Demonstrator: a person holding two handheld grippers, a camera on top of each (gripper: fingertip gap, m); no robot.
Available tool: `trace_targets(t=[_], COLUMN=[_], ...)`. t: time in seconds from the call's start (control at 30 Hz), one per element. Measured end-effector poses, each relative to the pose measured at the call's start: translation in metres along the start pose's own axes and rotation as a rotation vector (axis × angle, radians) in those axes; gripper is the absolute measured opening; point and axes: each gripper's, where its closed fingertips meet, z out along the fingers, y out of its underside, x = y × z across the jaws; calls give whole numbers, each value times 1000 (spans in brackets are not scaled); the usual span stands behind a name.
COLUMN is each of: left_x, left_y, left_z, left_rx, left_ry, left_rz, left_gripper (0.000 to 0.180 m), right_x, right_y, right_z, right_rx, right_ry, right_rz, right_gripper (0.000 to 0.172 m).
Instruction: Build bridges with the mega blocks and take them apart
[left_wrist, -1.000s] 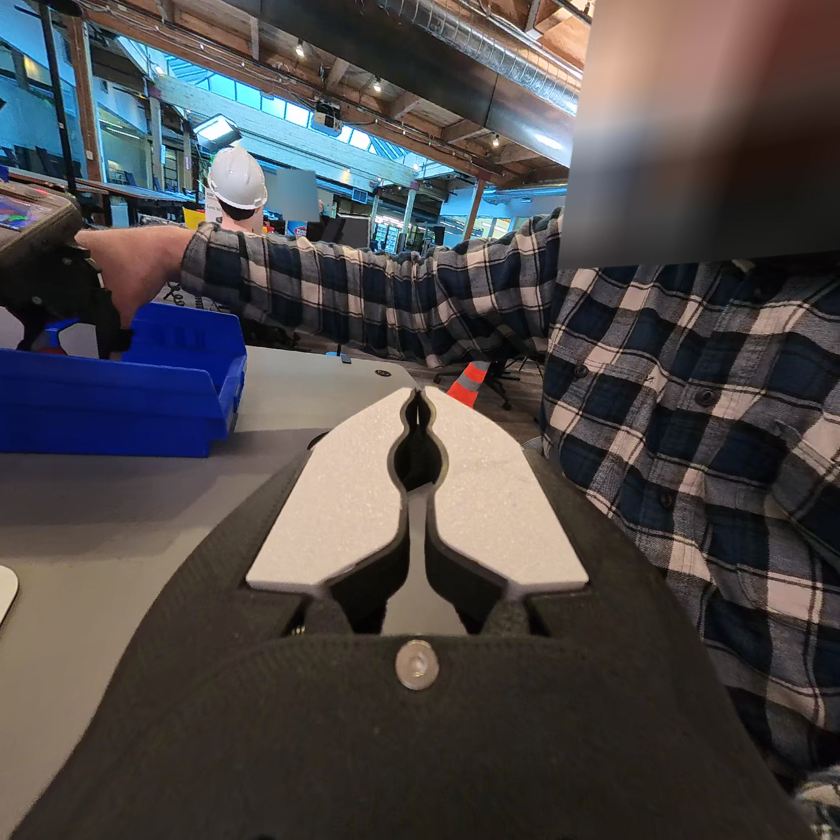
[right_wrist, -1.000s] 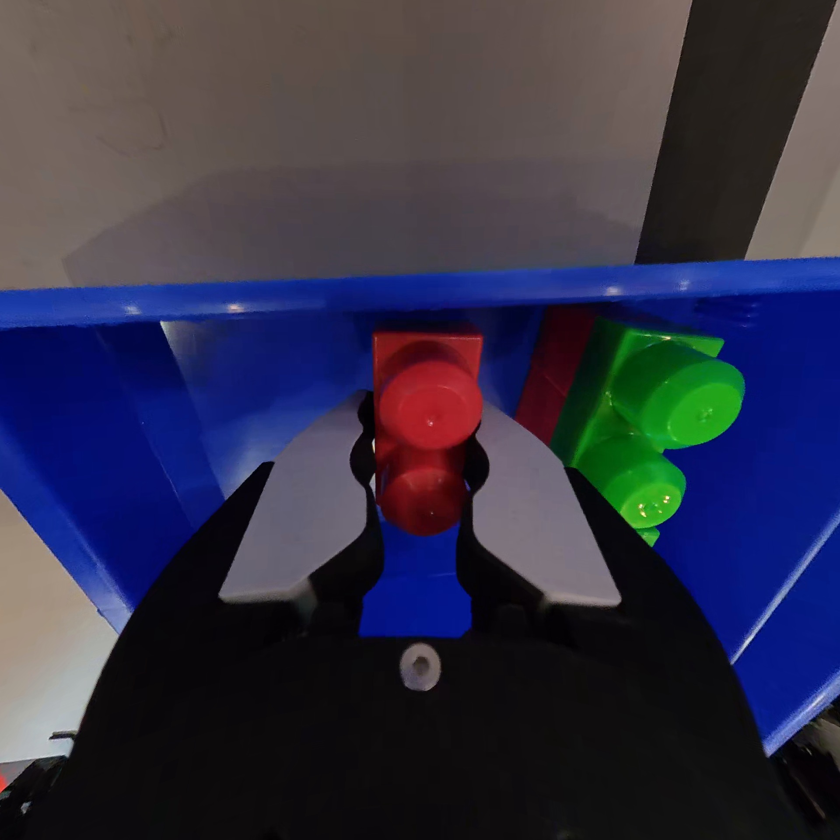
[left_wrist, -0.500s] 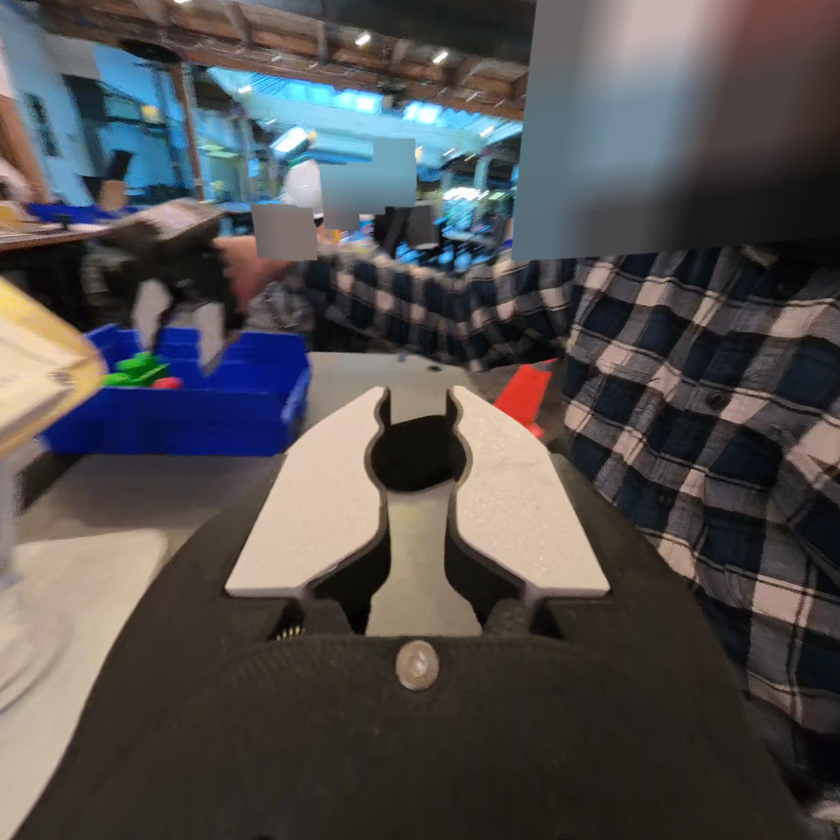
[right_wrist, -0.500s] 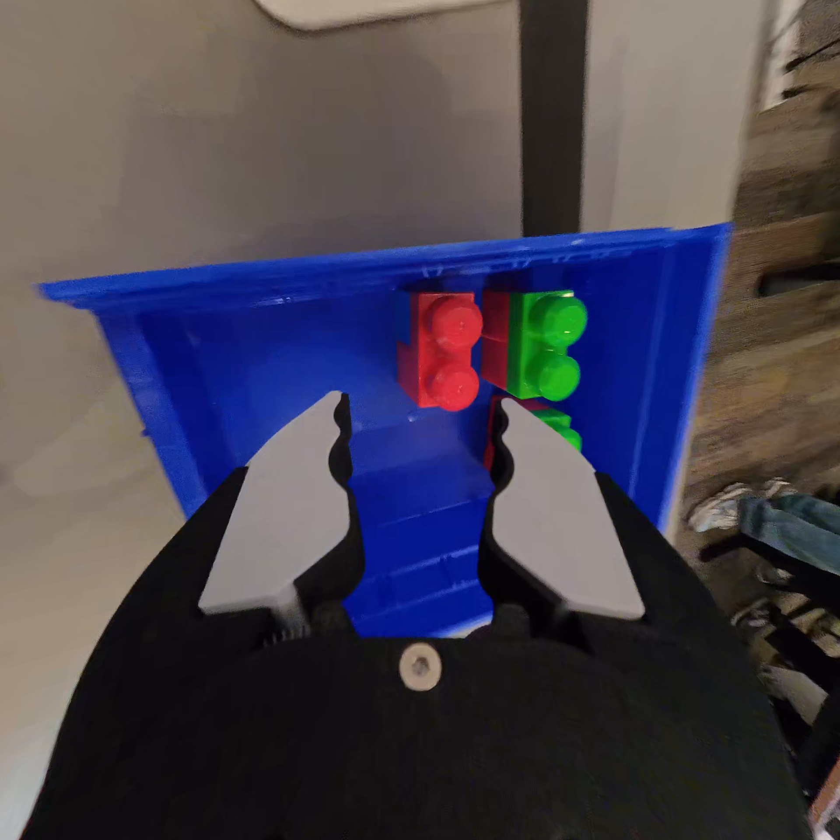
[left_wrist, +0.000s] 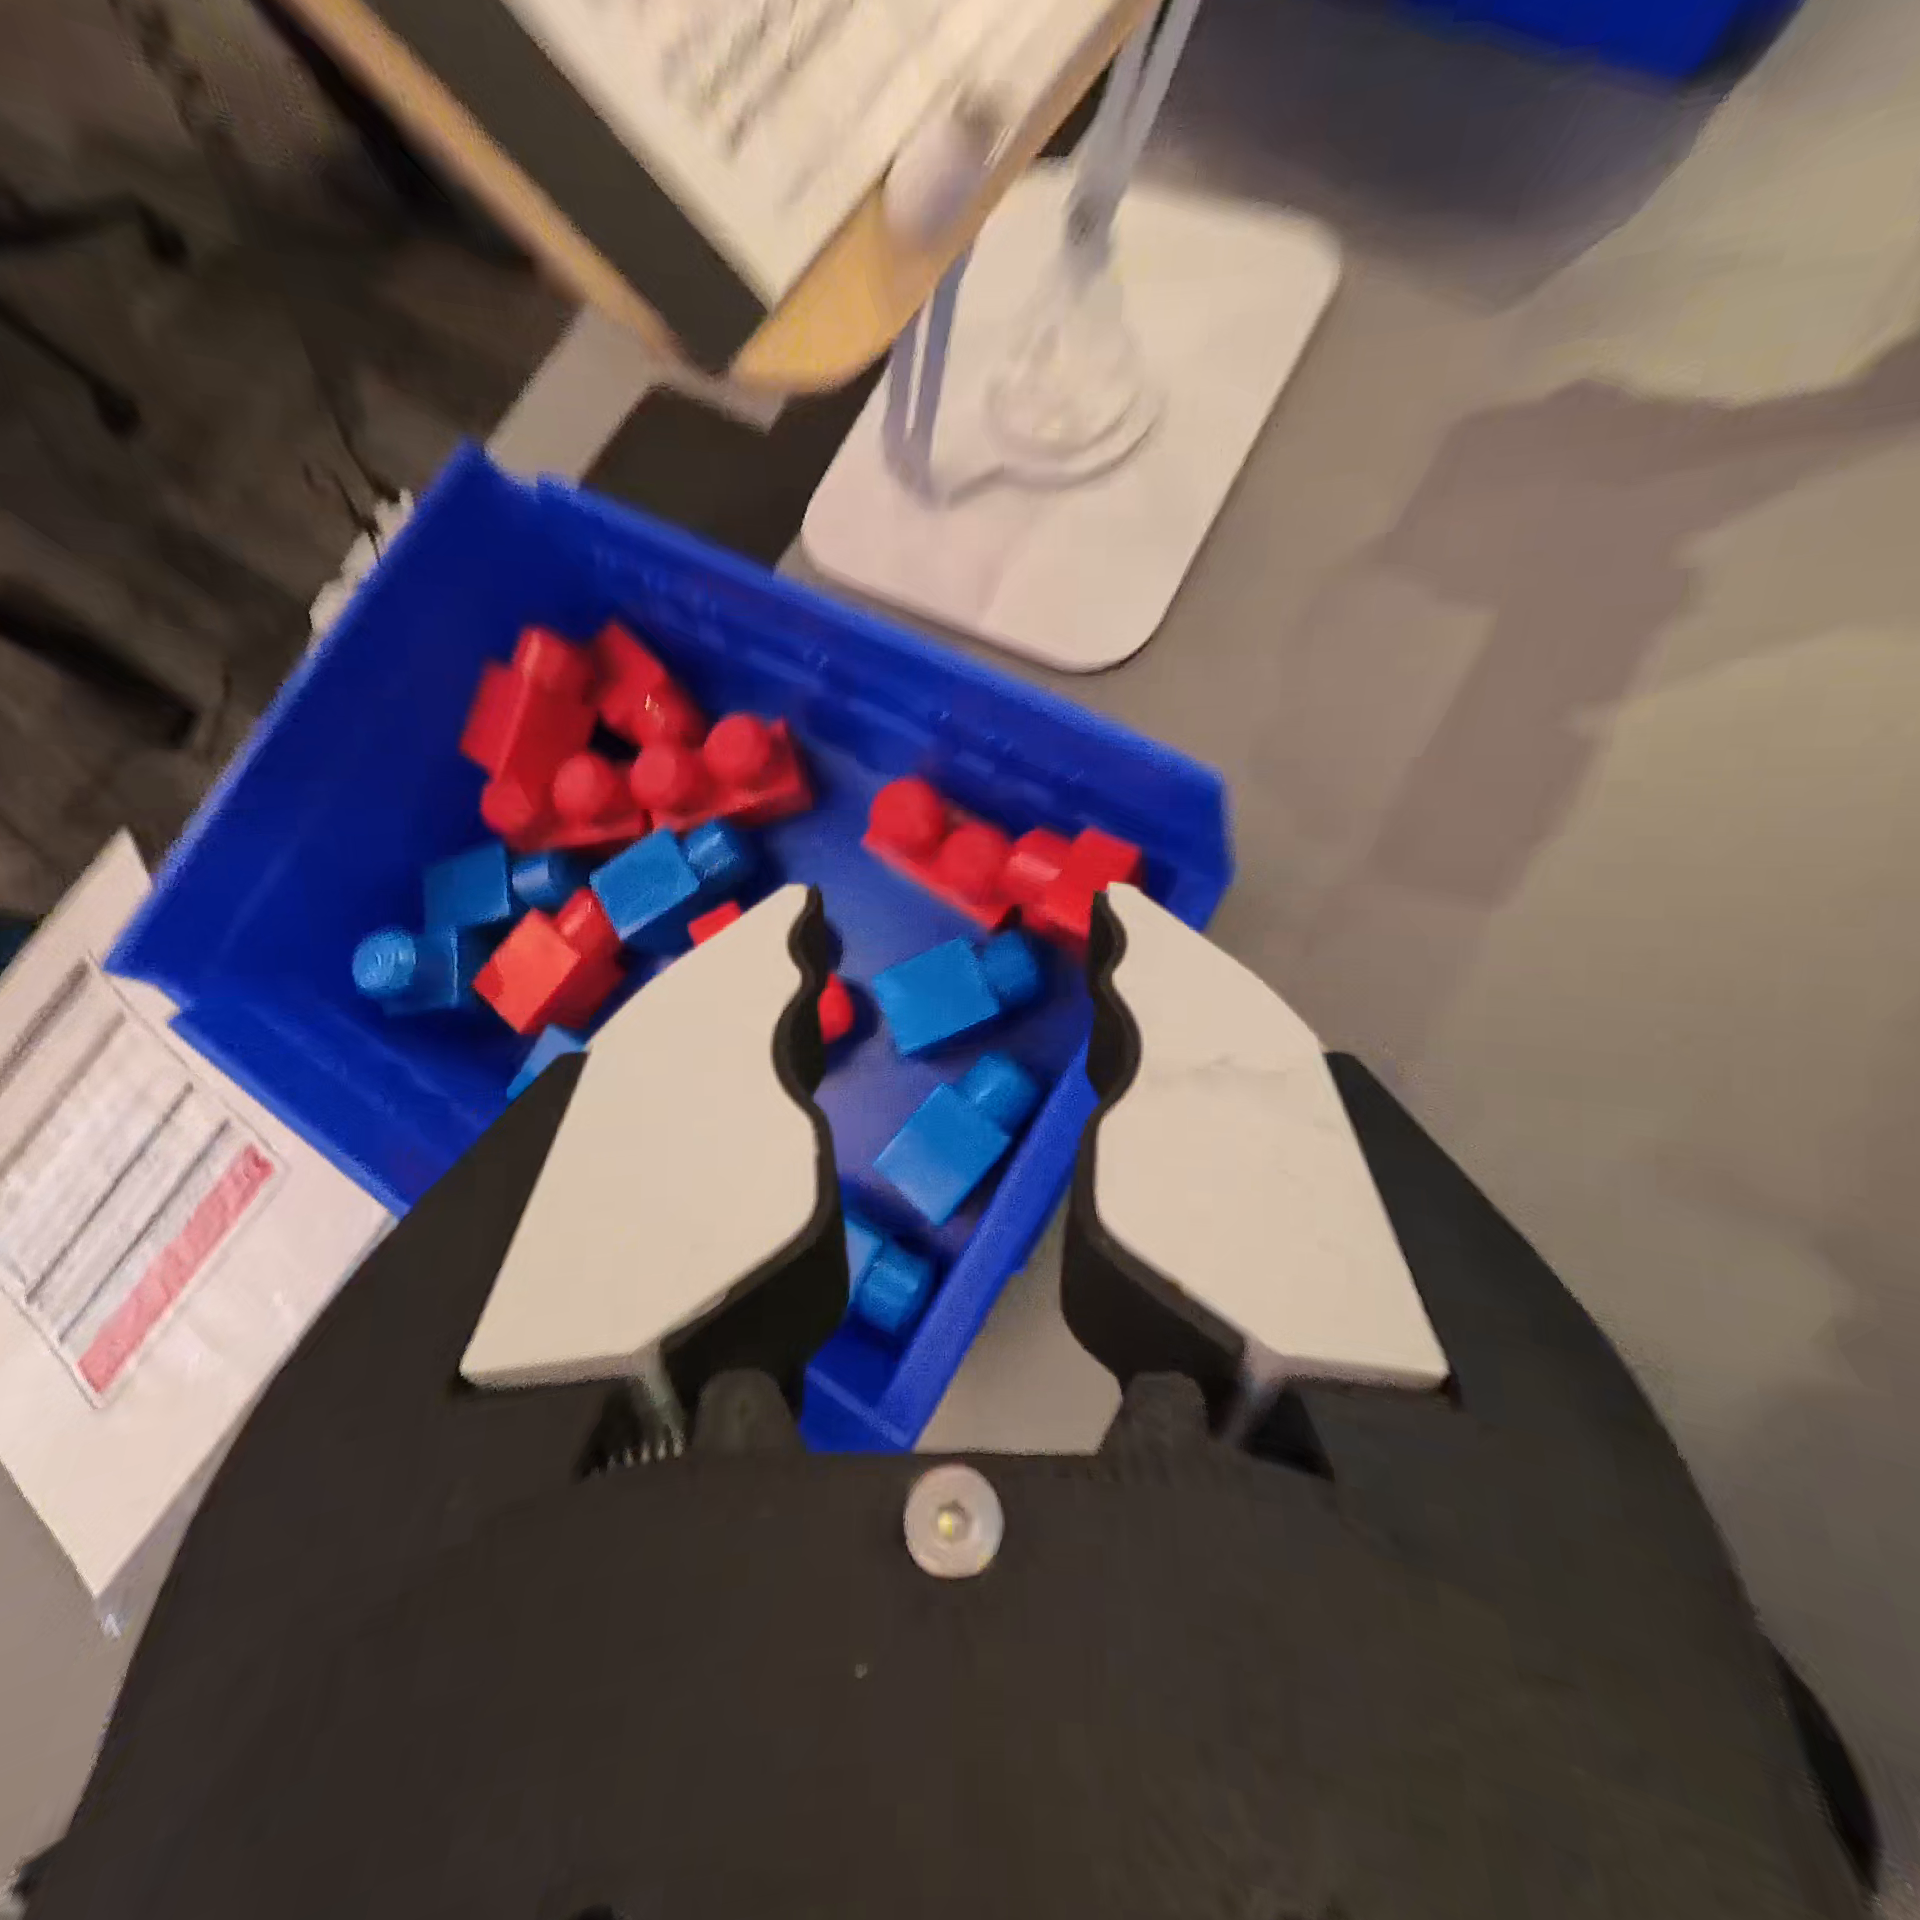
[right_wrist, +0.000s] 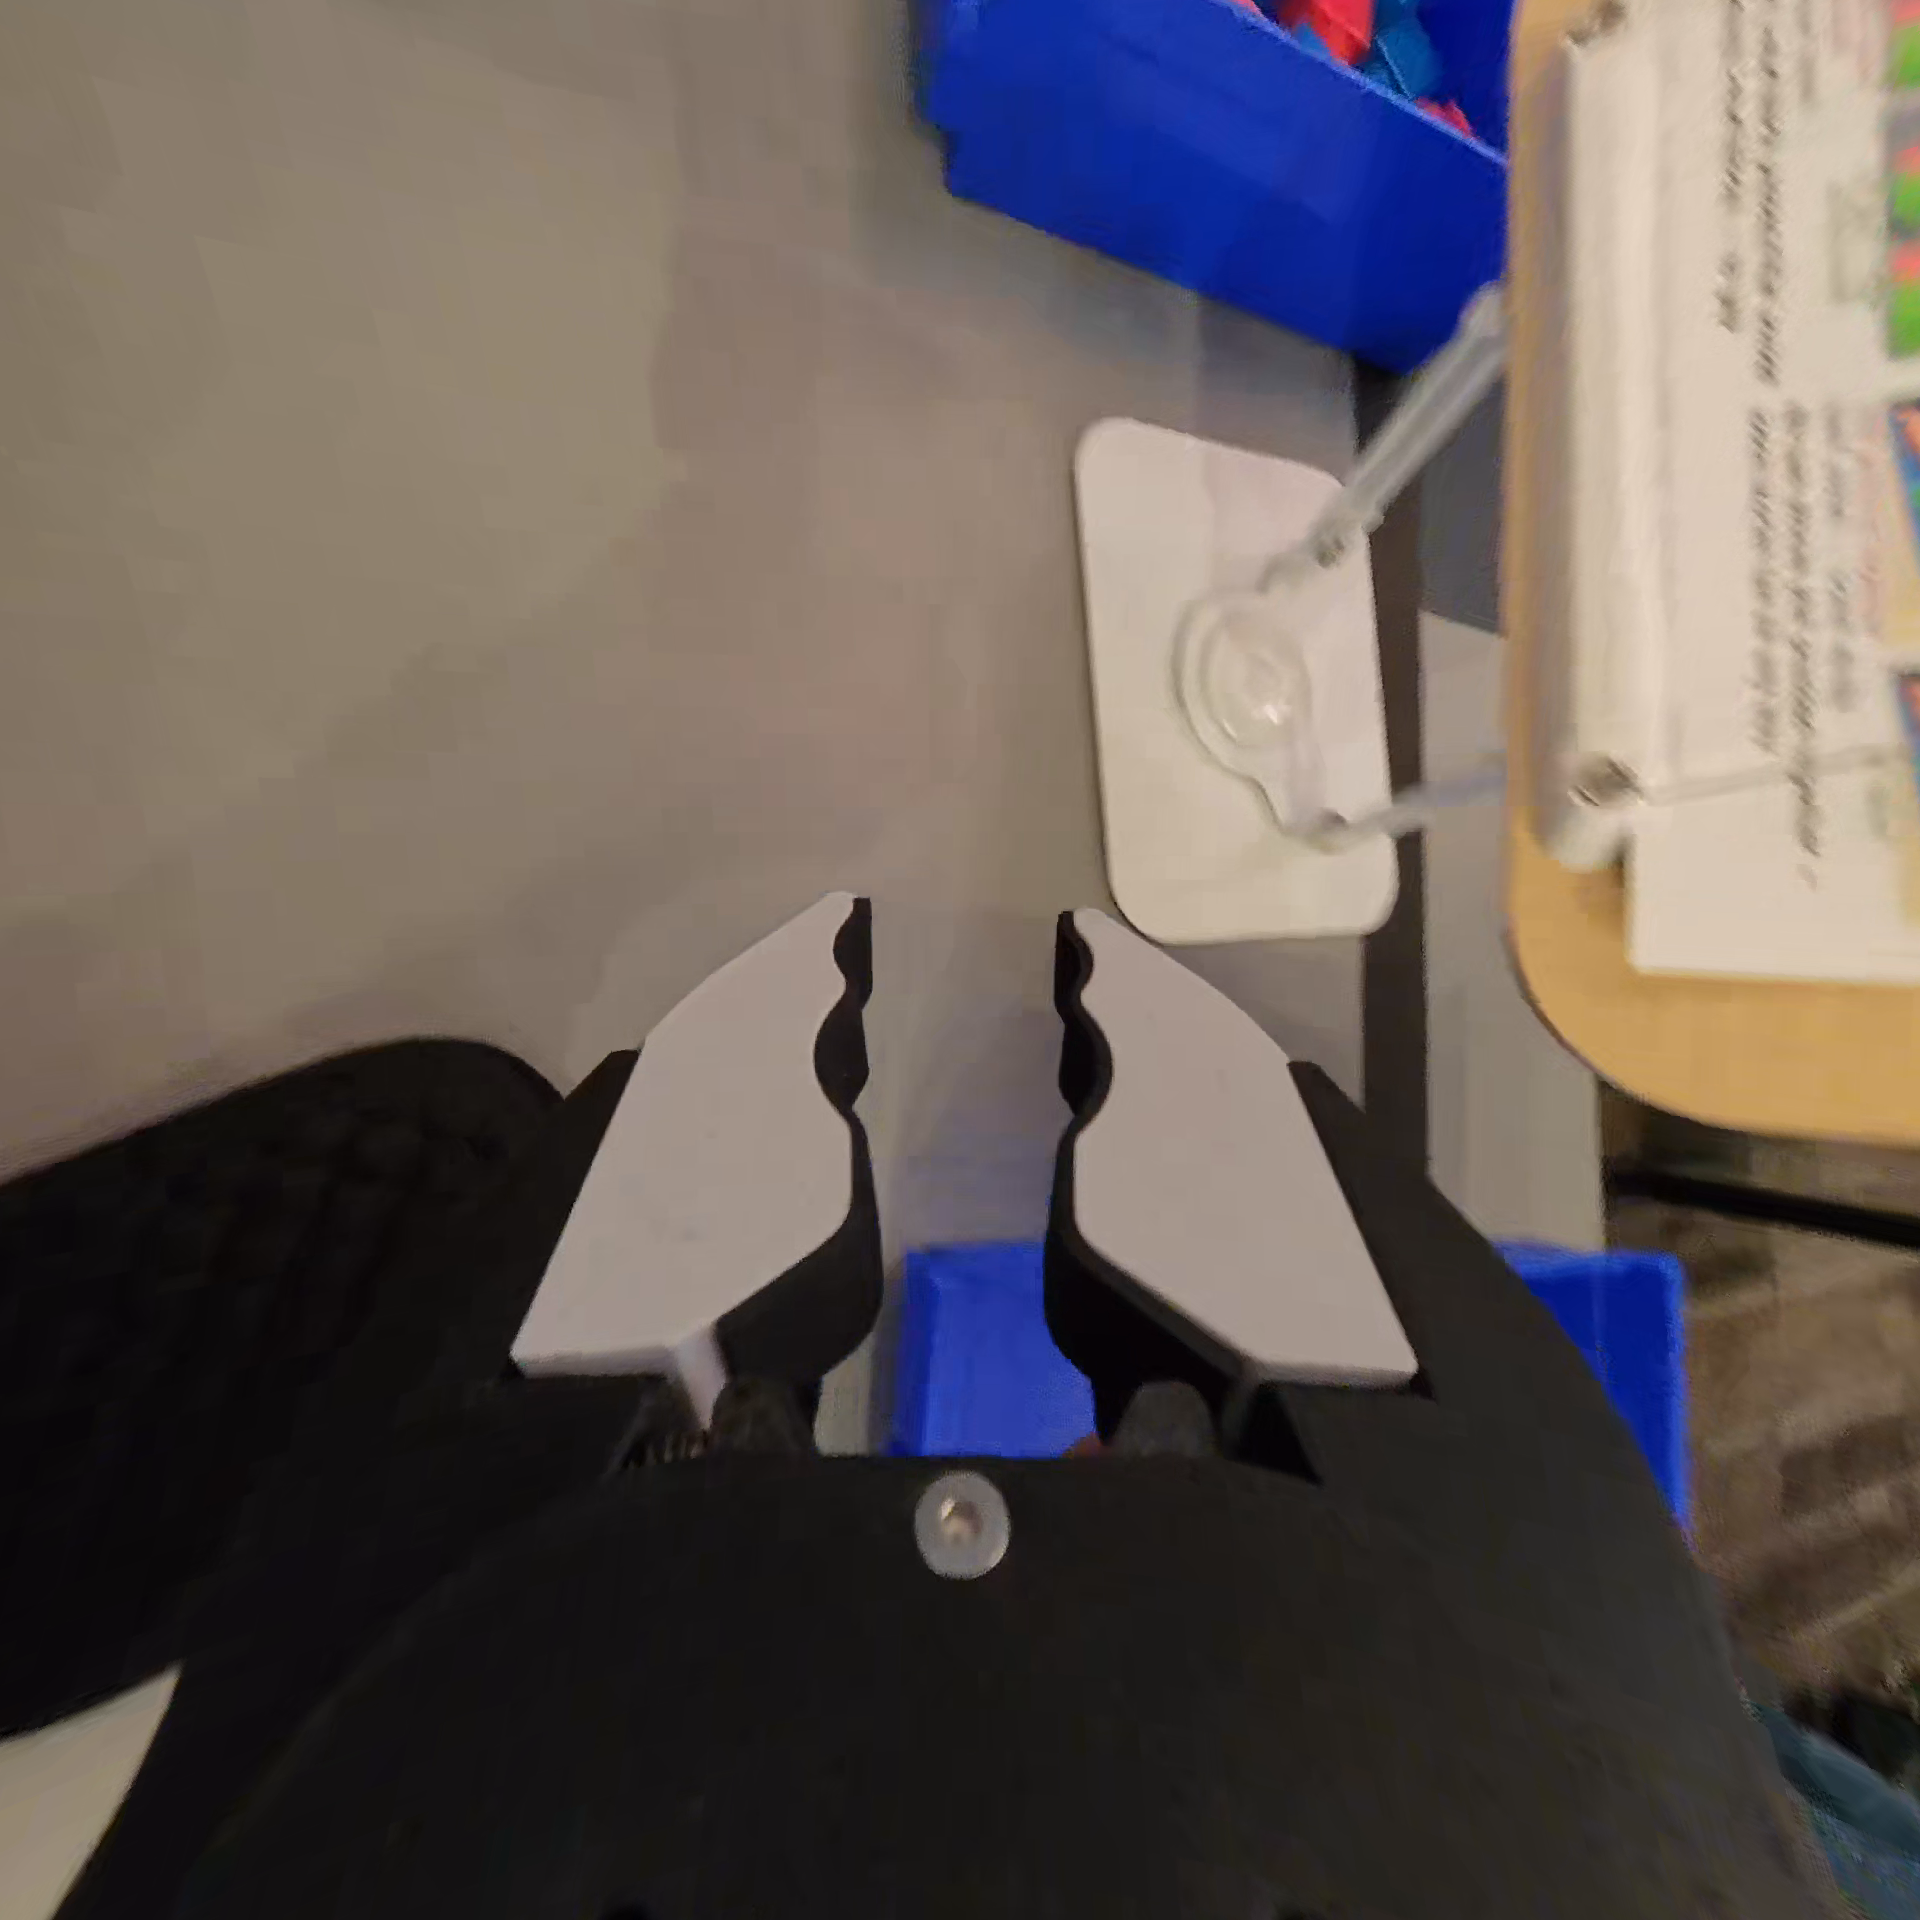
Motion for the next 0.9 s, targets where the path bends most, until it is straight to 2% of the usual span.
trace_targets(t=[0.07, 0.17, 0.3, 0.37, 0.47, 0.6, 0.67, 0.73, 0.8, 0.9], left_x=[-21, -42, -62, -70, -66, -64, -63, -49, -26, 46], left_y=[23, 61, 86, 98, 107, 101, 91, 63, 34, -18], left_z=[34, 75, 110, 116, 126, 129, 116, 94, 68, 41], left_rx=[-116, -365, -500, -558, -589, -545, -518, -400, -319, -192], left_ry=[-21, -85, -119, -130, -54, -29, -55, -31, -25, 95], left_rz=[-70, -116, -250, -299, -379, -392, -347, -354, -291, -167], left_gripper=[44, 44, 41, 49, 38, 35, 22, 21, 21, 21], right_x=[-15, -29, -40, -42, -40, -37, -32, -31, -32, -33], right_y=[-13, -16, -18, -19, -18, -17, -13, -11, -6, 7], right_z=[17, 38, 50, 50, 49, 48, 49, 50, 54, 64], right_rx=[42, 36, 48, 69, 91, 123, 128, 154, 174, 155], right_ry=[-54, -92, -126, -133, -125, -112, -90, -102, -110, -123], right_rz=[-1, -25, -34, -32, -23, -5, 11, 38, 55, 72], right_gripper=[33, 32, 29, 27, 26, 26, 25, 25, 23, 22])
